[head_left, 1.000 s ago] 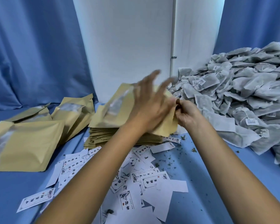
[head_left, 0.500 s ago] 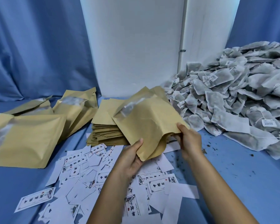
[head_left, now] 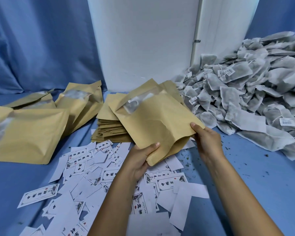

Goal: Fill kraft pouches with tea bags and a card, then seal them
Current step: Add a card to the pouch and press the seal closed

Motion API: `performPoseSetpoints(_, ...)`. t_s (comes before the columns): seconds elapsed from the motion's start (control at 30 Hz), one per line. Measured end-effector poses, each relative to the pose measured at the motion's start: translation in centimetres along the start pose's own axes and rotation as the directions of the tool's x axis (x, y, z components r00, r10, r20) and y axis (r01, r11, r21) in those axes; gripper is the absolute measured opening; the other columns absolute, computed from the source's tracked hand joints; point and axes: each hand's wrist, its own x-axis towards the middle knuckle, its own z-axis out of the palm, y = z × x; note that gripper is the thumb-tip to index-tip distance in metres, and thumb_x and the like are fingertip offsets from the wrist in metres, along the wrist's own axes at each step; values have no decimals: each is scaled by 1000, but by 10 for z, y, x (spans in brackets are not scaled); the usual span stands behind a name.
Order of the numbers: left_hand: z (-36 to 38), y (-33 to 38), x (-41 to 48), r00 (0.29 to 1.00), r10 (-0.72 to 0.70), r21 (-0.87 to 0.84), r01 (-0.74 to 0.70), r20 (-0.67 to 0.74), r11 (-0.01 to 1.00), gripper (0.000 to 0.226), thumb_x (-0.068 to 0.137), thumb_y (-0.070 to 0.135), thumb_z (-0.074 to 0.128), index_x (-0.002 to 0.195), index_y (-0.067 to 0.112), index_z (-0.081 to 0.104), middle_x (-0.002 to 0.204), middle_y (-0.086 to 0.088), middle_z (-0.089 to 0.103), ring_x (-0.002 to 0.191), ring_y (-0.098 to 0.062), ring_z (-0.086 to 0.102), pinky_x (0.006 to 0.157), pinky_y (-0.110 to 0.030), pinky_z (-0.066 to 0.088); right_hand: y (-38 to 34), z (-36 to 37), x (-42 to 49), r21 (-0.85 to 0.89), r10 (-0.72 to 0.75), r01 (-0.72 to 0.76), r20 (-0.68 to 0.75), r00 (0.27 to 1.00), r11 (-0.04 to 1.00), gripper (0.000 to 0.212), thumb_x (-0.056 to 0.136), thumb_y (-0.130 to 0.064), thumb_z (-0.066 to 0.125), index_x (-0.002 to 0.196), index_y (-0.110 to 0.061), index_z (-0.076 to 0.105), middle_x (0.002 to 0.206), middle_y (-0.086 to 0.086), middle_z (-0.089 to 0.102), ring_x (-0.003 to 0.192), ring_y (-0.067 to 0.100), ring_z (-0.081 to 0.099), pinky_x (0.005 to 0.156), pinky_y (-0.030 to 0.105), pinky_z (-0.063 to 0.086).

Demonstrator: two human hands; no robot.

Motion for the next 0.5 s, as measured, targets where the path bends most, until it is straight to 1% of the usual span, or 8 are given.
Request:
performPoseSetpoints(0.07, -3, 3, 1, 999, -10, 17, 11, -38, 1000, 28, 81, -7, 65, 106, 6, 61, 99, -12, 70, 87, -21, 66, 73, -27, 57, -1, -4, 2, 34, -2, 2, -21, 1000, 999, 3, 83, -4, 68, 81, -2, 66, 75, 4, 71, 66, 14, 64, 66, 21, 53)
performPoseSetpoints(0.13, -6, 4, 3, 996, -15, 29, 18, -88, 999, 30, 80, -11, 65, 105, 4, 59, 95, -12, 68, 83, -23, 65, 79, -36, 54, -1, -9, 5, -13, -2, 2, -14, 1000, 1000, 1, 83, -4, 68, 83, -2, 67, 82, 8, 70, 71, 17, 64, 72, 24, 52)
performPoseSetpoints(0.17, -7, 4, 4, 995, -21, 35, 25, -102, 999, 31, 79, -11, 66, 105, 5, 59, 93, -12, 68, 82, -25, 65, 80, -40, 53, -1, -11, 6, -43, -3, 3, 0, 1000, 999, 2, 84, -4, 67, 82, -3, 67, 82, 8, 70, 70, 17, 65, 71, 24, 52)
performPoseSetpoints(0.23, -6, 3, 3, 993, -40, 56, 46, -108, 997, 29, 79, -9, 67, 101, 7, 59, 89, -11, 68, 76, -25, 64, 67, -40, 54, 0, -12, 8, -69, 6, -4, 27, 1000, 998, 5, 85, -3, 66, 81, -2, 67, 80, 8, 71, 69, 16, 67, 70, 23, 54)
performPoseSetpoints(0.3, -6, 2, 2, 992, -46, 77, 56, -119, 995, 29, 78, -8, 68, 100, 9, 59, 88, -11, 68, 73, -26, 64, 49, -34, 53, -2, -13, 10, -37, 15, -14, 24, 1000, 999, 6, 85, -4, 65, 80, -2, 66, 77, 8, 70, 69, 16, 65, 71, 24, 54)
performPoseSetpoints(0.33, -6, 3, 1, 991, -48, 82, 59, -126, 995, 30, 78, -7, 69, 101, 9, 59, 89, -11, 68, 74, -26, 63, 45, -32, 52, -2, -14, 11, -19, 12, -12, 16, 1000, 1000, 8, 86, -5, 65, 78, -2, 67, 74, 6, 71, 67, 15, 66, 69, 22, 54)
performPoseSetpoints(0.4, -7, 3, 1, 990, -52, 90, 64, -133, 994, 31, 78, -6, 69, 102, 11, 58, 90, -11, 68, 74, -27, 63, 44, -32, 52, -3, -16, 12, -19, -4, 5, 17, 1000, 1000, 12, 87, -7, 65, 75, -3, 66, 68, 2, 71, 63, 11, 66, 64, 18, 54)
performPoseSetpoints(0.5, -6, 4, 0, 991, -52, 116, 67, -127, 991, 33, 78, -6, 70, 104, 11, 58, 92, -11, 68, 75, -27, 64, 50, -37, 55, -3, -16, 10, -22, -61, 61, 6, 998, 998, 11, 85, -4, 65, 74, -3, 67, 64, 1, 71, 60, 10, 66, 59, 15, 52)
